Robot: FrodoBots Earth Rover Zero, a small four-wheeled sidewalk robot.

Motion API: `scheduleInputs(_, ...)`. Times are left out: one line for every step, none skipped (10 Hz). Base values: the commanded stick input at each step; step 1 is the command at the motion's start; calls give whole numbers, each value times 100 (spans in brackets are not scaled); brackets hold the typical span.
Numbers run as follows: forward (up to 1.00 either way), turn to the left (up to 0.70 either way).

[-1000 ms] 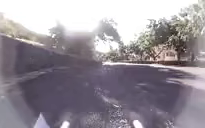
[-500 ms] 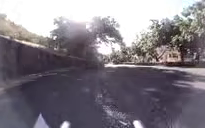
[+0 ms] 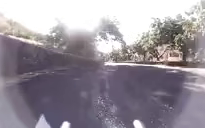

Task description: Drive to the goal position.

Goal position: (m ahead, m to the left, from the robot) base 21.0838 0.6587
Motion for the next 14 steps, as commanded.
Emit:
scheduleInputs(70, -29)
scheduleInputs(70, -28)
scheduleInputs(70, -24)
scheduleInputs(70, -19)
scheduleInputs(70, -13)
scheduleInputs(70, -8)
scheduleInputs(70, -3)
scheduleInputs(70, 0)
scheduleInputs(70, 0)
scheduleInputs(70, 0)
scheduleInputs(70, 0)
scheduleInputs(70, 0)
scheduleInputs(70, 0)
scheduleInputs(70, 0)
